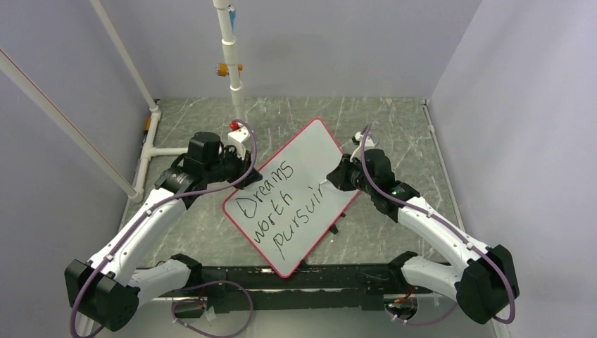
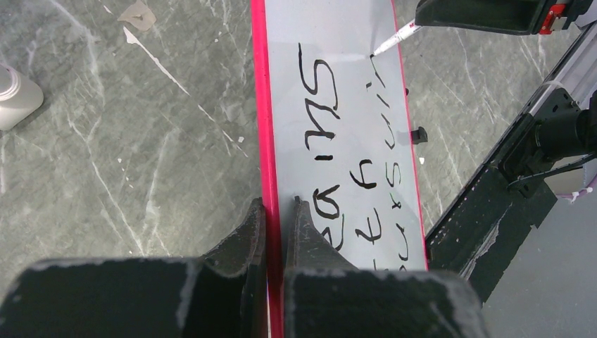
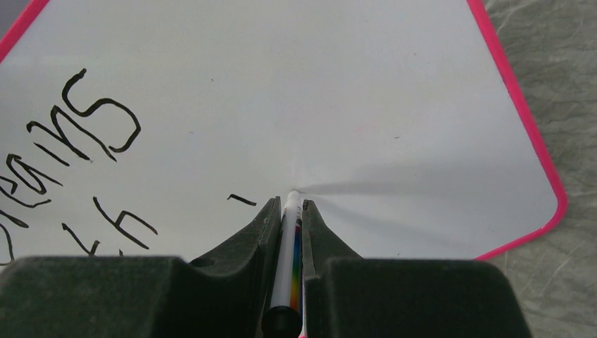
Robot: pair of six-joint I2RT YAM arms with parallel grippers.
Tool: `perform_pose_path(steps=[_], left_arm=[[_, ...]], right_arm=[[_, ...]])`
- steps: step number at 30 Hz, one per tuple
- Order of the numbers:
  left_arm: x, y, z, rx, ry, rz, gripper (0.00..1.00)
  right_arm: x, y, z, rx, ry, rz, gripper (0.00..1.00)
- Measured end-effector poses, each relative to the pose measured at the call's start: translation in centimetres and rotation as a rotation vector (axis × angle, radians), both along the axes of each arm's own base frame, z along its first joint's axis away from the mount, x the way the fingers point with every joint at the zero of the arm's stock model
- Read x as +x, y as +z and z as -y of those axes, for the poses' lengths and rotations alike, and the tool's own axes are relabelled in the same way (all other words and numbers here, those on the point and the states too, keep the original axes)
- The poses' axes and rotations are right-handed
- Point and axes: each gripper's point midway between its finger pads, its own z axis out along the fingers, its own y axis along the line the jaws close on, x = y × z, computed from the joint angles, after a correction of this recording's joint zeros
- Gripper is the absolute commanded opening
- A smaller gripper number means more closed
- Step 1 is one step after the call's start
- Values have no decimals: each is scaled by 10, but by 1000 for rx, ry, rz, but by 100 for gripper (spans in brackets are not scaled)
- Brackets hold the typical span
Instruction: Write a sentence on the whiteboard
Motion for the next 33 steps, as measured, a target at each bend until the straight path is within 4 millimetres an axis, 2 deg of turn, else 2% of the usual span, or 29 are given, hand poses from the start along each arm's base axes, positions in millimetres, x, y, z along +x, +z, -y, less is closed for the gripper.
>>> perform_pose_path(steps=[17,26,33], left_arm=[[0,1,0,-1,-1,3,0],[0,1,0,-1,-2,5,0],[1,1,1,-2,-5,8,0]], right_arm=[[6,0,9,-24,-47,16,0],[-15,-20,22,-44,-55,-28,0],[-22,-20,26,-42,-63,-33,0]])
